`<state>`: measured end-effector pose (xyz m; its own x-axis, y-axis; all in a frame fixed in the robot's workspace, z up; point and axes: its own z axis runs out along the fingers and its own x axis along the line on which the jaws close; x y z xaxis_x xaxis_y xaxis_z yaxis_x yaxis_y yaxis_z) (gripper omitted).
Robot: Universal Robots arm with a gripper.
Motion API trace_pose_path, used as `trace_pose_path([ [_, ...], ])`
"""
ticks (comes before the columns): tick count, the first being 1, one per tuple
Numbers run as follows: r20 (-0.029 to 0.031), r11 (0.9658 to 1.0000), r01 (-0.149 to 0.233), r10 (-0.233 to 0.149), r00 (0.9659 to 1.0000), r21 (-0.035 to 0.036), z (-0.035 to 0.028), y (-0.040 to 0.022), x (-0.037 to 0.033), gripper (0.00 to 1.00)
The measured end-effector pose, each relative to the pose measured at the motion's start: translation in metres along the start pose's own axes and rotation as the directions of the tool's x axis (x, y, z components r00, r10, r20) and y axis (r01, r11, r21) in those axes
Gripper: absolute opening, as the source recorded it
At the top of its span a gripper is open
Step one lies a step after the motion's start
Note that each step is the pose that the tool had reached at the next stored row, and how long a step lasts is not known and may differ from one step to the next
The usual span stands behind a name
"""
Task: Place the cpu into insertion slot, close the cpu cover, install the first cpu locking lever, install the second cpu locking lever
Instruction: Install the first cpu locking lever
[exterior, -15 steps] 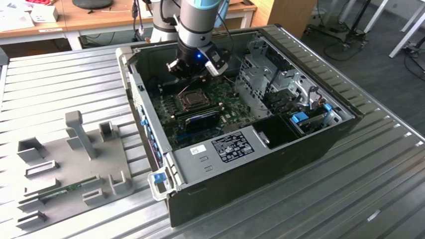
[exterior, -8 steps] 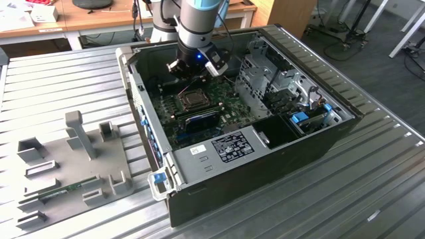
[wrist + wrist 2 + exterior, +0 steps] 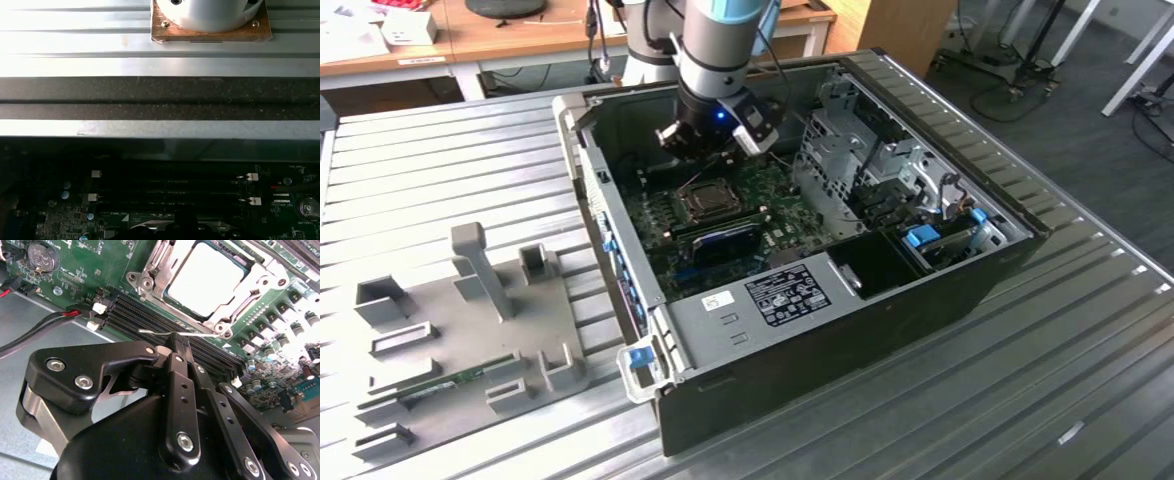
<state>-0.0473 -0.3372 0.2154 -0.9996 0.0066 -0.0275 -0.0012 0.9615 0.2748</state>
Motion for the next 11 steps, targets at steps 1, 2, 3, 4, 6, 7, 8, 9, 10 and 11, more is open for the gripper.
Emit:
trace_pose_path([
  [1, 0.0000, 1.0000, 0.000, 0.000, 1.0000, 0.0000, 0.0005, -0.0001, -0.0002, 0.10],
  [2, 0.0000, 1.0000, 0.000, 0.000, 1.0000, 0.0000, 0.0009, -0.0003, -0.0004, 0.10],
  [3, 0.0000, 1.0000, 0.000, 0.000, 1.0000, 0.0000, 0.0013, -0.0004, -0.0005, 0.10],
  [4, 0.0000, 1.0000, 0.000, 0.000, 1.0000, 0.0001, 0.0016, -0.0005, -0.0007, 0.10],
  [6, 0.0000, 1.0000, 0.000, 0.000, 1.0000, 0.0000, 0.0023, -0.0007, -0.0010, 0.10],
  [7, 0.0000, 1.0000, 0.000, 0.000, 1.0000, 0.0000, 0.0027, -0.0008, -0.0012, 0.10],
  [8, 0.0000, 1.0000, 0.000, 0.000, 1.0000, 0.0000, 0.0032, -0.0009, -0.0015, 0.10],
  [9, 0.0000, 1.0000, 0.000, 0.000, 1.0000, 0.0000, 0.0036, -0.0010, -0.0017, 0.10],
  [10, 0.0000, 1.0000, 0.000, 0.000, 1.0000, 0.0000, 0.0040, -0.0012, -0.0020, 0.10],
  [11, 0.0000, 1.0000, 0.000, 0.000, 1.0000, 0.0000, 0.0045, -0.0013, -0.0022, 0.10],
])
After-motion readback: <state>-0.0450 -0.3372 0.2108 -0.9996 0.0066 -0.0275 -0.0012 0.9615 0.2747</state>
